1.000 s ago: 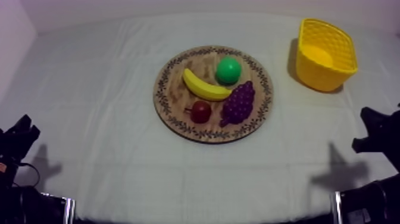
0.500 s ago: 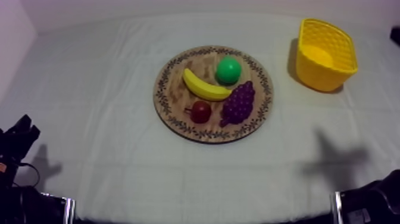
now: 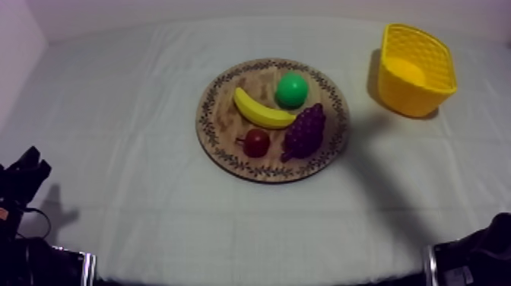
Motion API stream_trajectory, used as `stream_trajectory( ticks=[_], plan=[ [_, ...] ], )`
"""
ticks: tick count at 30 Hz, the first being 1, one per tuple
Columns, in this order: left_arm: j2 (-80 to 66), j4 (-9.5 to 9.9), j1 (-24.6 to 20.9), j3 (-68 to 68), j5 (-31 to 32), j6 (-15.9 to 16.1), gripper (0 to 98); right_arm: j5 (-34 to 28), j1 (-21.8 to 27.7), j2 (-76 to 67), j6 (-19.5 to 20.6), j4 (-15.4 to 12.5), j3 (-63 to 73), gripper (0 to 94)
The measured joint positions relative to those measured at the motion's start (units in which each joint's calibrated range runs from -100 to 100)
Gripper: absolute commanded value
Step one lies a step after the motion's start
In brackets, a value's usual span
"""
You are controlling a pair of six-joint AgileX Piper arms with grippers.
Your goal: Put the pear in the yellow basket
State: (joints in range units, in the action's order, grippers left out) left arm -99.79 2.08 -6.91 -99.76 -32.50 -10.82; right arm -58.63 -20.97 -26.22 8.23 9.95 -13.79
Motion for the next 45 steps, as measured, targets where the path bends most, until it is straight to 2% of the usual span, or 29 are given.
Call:
stream_trajectory(
  ticks=[6,13,19,20,21,25,26,28,30,35,45],
  plan=[
    [0.00,0.00,0.00,0.00,0.00,0.00,0.1,3.39,0.38,13.57,0.22,-2.01,3.00,1.5],
    [0.00,0.00,0.00,0.00,0.00,0.00,0.1,7.38,-0.07,26.43,0.96,-3.11,-0.13,1.5],
    [0.00,0.00,0.00,0.00,0.00,0.00,0.1,11.11,-1.76,33.32,2.24,-2.50,-5.45,2.8],
    [0.00,0.00,0.00,0.00,0.00,0.00,0.1,11.56,-1.96,33.95,2.51,-2.44,-6.25,5.7],
    [0.00,0.00,0.00,0.00,0.00,0.00,0.1,11.73,-2.04,34.35,2.55,-2.44,-6.88,13.6],
    [0.00,0.00,0.00,0.00,0.00,0.00,0.1,13.67,-2.02,34.91,1.39,-3.08,-8.21,63.6],
    [0.00,0.00,0.00,0.00,0.00,0.00,0.1,14.34,-1.98,34.95,1.10,-3.24,-8.58,72.2],
    [0.00,0.00,0.00,0.00,0.00,0.00,0.1,14.76,-1.98,35.16,0.98,-3.19,-9.23,82.8],
    [0.00,0.00,0.00,0.00,0.00,0.00,0.1,15.48,-2.15,35.36,1.12,-2.68,-10.05,87.0],
    [0.00,0.00,0.00,0.00,0.00,0.00,0.1,17.76,-2.67,36.26,2.45,-1.91,-11.96,85.7],
    [0.00,0.00,0.00,0.00,0.00,0.00,0.1,17.55,-2.11,44.58,1.04,-3.66,-5.27,82.1]
  ],
)
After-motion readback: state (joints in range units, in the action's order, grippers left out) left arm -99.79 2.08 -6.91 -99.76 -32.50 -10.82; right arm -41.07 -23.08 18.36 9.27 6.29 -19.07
